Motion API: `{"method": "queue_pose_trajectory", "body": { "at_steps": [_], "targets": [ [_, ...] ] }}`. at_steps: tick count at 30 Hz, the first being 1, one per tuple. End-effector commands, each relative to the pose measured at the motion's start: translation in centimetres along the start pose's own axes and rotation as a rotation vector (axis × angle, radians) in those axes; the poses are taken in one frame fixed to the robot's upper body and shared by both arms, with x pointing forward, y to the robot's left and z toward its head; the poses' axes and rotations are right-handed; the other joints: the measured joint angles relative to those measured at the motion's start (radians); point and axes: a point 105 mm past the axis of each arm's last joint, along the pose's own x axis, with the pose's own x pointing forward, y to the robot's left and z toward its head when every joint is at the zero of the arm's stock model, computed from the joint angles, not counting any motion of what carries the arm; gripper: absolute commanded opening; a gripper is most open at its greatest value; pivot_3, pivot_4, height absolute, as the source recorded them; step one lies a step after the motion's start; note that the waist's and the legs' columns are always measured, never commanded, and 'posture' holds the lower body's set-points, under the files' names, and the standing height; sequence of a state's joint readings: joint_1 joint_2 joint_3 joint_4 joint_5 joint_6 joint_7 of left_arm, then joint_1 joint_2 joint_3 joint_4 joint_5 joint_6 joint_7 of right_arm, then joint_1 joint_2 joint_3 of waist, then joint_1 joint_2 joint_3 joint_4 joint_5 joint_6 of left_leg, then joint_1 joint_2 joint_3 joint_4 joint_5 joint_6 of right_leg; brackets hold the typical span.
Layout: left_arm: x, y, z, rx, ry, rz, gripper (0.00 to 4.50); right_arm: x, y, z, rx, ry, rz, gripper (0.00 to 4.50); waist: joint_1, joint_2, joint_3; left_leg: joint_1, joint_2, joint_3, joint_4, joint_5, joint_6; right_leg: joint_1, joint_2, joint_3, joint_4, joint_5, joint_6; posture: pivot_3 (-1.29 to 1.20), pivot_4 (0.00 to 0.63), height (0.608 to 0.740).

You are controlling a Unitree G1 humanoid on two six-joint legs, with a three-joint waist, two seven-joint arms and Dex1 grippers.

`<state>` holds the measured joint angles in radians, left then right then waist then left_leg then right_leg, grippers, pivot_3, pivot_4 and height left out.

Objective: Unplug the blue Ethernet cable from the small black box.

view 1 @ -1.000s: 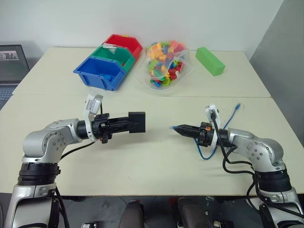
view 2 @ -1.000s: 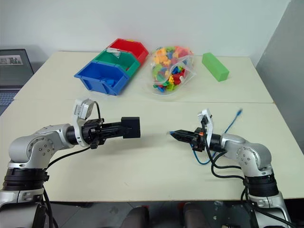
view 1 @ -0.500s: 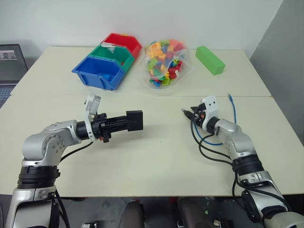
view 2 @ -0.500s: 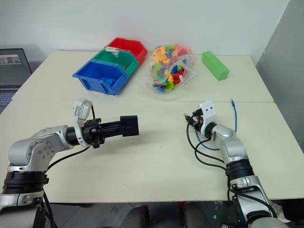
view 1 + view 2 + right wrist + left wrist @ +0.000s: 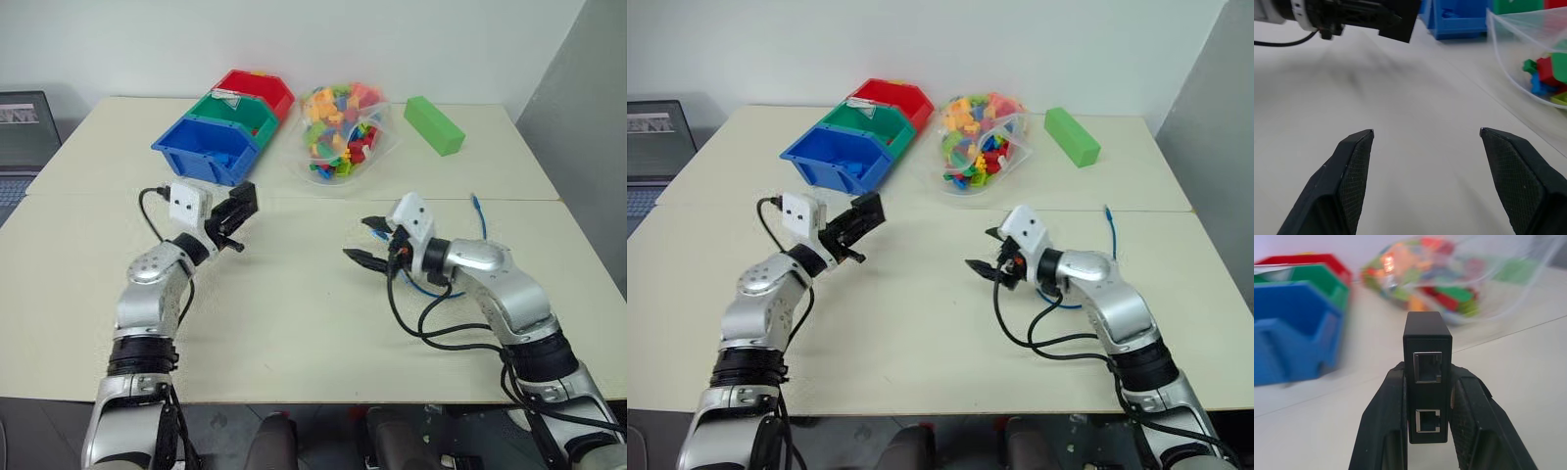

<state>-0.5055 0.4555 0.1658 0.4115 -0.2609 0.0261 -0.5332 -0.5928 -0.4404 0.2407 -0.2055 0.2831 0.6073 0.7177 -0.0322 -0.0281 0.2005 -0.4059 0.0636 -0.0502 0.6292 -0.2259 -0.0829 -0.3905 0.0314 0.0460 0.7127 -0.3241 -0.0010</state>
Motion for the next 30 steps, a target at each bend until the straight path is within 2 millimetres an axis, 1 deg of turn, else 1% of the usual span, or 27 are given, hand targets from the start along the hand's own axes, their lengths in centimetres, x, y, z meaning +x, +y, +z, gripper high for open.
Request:
{"method": "queue_pose_trajectory", "body": {
  "at_steps": [1, 5, 10, 11, 18, 20, 21, 22, 24, 26, 30],
  "targets": [
    [-0.6, 0.7, -0.6, 0.045, -0.047, 0.073, 0.78, 0.3, 1.6, 2.8, -0.006, -0.066, 0.089, 3.68, 0.002, 0.000, 0.000, -0.001, 0.000, 0.000, 0.000, 0.000, 0.000, 0.000, 0.000, 0.000, -0.001, 0.000, 0.000, 0.00, 0.150, 0.740],
    [-1.3, 1.4, -2.5, 0.022, -0.018, 0.142, 0.78, 0.3, 1.9, 2.9, 0.011, -0.064, 0.110, 3.68, 0.005, -0.001, -0.001, -0.002, -0.001, -0.001, 0.000, 0.000, 0.000, 0.000, -0.001, -0.002, -0.002, 0.000, 0.000, 0.00, 0.150, 0.740],
    [-1.8, 1.2, -3.6, -0.012, -0.004, 0.151, 0.78, 0.3, 2.1, 2.8, 0.050, -0.066, 0.121, 3.68, 0.003, -0.001, -0.001, -0.002, -0.001, -0.001, 0.000, 0.000, 0.000, 0.000, -0.002, -0.003, 0.000, 0.000, 0.000, 0.00, 0.150, 0.740],
    [-1.9, 1.1, -3.7, -0.021, -0.003, 0.150, 1.13, 0.3, 2.1, 2.9, 0.059, -0.068, 0.122, 3.73, 0.003, -0.001, -0.001, -0.001, -0.001, -0.001, 0.000, 0.000, 0.000, 0.000, -0.002, -0.003, 0.000, 0.000, 0.000, 0.00, 0.150, 0.740],
    [-2.2, 1.1, -4.1, -0.062, 0.007, 0.151, 2.57, 0.4, 2.0, 2.9, 0.068, -0.059, 0.123, 3.76, 0.002, -0.001, -0.001, 0.000, -0.001, -0.001, 0.000, 0.000, 0.000, 0.001, -0.001, -0.003, 0.000, 0.000, 0.000, 0.00, 0.150, 0.740],
    [-2.3, 1.1, -4.1, -0.073, 0.008, 0.152, 3.15, 0.4, 2.0, 2.8, 0.067, -0.058, 0.124, 3.76, 0.002, -0.001, -0.001, 0.000, -0.001, -0.001, 0.000, 0.000, 0.000, 0.001, -0.001, -0.003, 0.000, 0.000, 0.000, 0.00, 0.150, 0.740],
    [-2.4, 1.0, -4.0, -0.066, 0.005, 0.148, 3.32, 0.4, 2.0, 2.8, 0.066, -0.056, 0.123, 3.76, 0.002, -0.001, -0.001, 0.000, -0.001, -0.001, 0.000, 0.000, 0.000, 0.001, -0.001, -0.003, 0.000, 0.000, 0.000, 0.00, 0.150, 0.740],
    [-2.5, 0.9, -3.9, -0.063, 0.002, 0.145, 3.68, 0.4, 2.1, 2.7, 0.065, -0.055, 0.123, 3.76, 0.002, -0.001, -0.001, 0.000, -0.001, -0.001, 0.000, 0.000, 0.000, 0.001, -0.001, -0.003, 0.000, 0.000, 0.000, 0.00, 0.150, 0.740],
    [-2.9, 0.9, -3.6, -0.049, 0.008, 0.146, 4.12, 0.4, 2.0, 2.6, 0.065, -0.052, 0.117, 3.76, 0.001, -0.001, -0.001, 0.000, -0.001, -0.001, 0.000, 0.000, 0.000, 0.001, -0.001, -0.003, 0.000, 0.000, 0.000, 0.00, 0.150, 0.740],
    [-3.7, 1.1, -3.3, -0.039, 0.018, 0.150, 4.45, 0.1, 2.0, 2.2, 0.067, -0.044, 0.109, 3.76, 0.000, -0.001, -0.001, 0.000, -0.001, -0.001, 0.000, 0.000, 0.000, 0.001, -0.001, -0.002, 0.000, 0.000, 0.000, 0.00, 0.150, 0.740],
    [-5.7, 1.2, -2.0, 0.012, 0.052, 0.121, 4.45, -1.0, 1.7, 1.6, 0.097, -0.040, 0.091, 3.76, -0.001, -0.001, -0.001, 0.000, 0.000, -0.001, 0.000, 0.000, 0.000, 0.001, -0.001, -0.002, 0.000, 0.000, 0.000, 0.00, 0.150, 0.740]
  ]
}}
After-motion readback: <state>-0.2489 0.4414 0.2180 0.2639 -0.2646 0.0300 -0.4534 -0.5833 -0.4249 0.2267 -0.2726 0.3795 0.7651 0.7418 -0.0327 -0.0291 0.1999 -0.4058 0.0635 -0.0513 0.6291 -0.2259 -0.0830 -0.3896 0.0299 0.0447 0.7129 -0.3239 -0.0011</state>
